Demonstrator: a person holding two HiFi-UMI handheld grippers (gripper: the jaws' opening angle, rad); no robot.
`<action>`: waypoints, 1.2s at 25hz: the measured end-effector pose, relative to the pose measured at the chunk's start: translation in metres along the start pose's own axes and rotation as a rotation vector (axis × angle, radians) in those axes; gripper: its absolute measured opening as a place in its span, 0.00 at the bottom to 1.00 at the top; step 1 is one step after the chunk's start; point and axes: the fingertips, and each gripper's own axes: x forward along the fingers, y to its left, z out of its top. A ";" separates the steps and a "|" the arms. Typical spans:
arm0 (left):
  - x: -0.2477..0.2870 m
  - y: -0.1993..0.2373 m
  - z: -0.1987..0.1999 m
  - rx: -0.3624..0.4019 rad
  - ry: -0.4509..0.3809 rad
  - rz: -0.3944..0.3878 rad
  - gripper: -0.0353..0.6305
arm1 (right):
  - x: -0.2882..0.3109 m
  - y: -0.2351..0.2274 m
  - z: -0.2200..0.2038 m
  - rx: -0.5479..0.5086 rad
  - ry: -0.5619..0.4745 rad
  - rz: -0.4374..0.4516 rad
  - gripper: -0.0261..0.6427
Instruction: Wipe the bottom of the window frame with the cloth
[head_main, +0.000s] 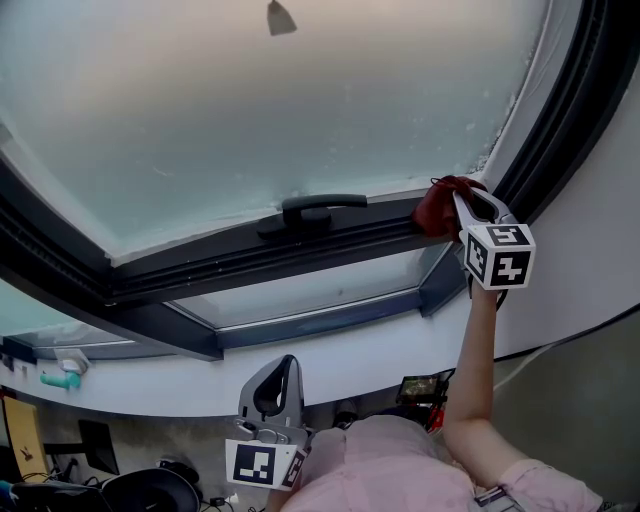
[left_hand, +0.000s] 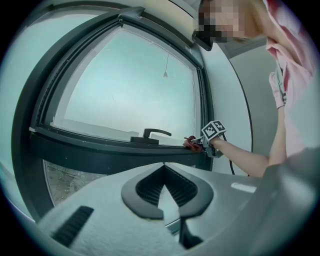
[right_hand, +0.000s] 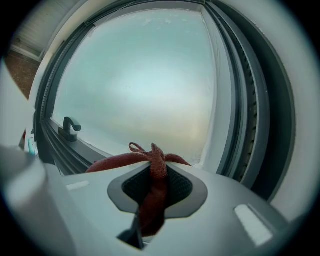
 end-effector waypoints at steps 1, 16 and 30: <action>0.000 0.000 0.000 0.000 0.000 0.000 0.05 | 0.000 -0.003 -0.001 0.002 0.001 -0.007 0.14; 0.002 0.002 0.000 0.000 0.001 0.013 0.05 | 0.000 -0.039 -0.008 0.009 0.032 -0.102 0.14; -0.028 0.017 0.001 -0.006 -0.015 0.063 0.05 | -0.023 -0.020 0.016 0.000 -0.153 -0.088 0.14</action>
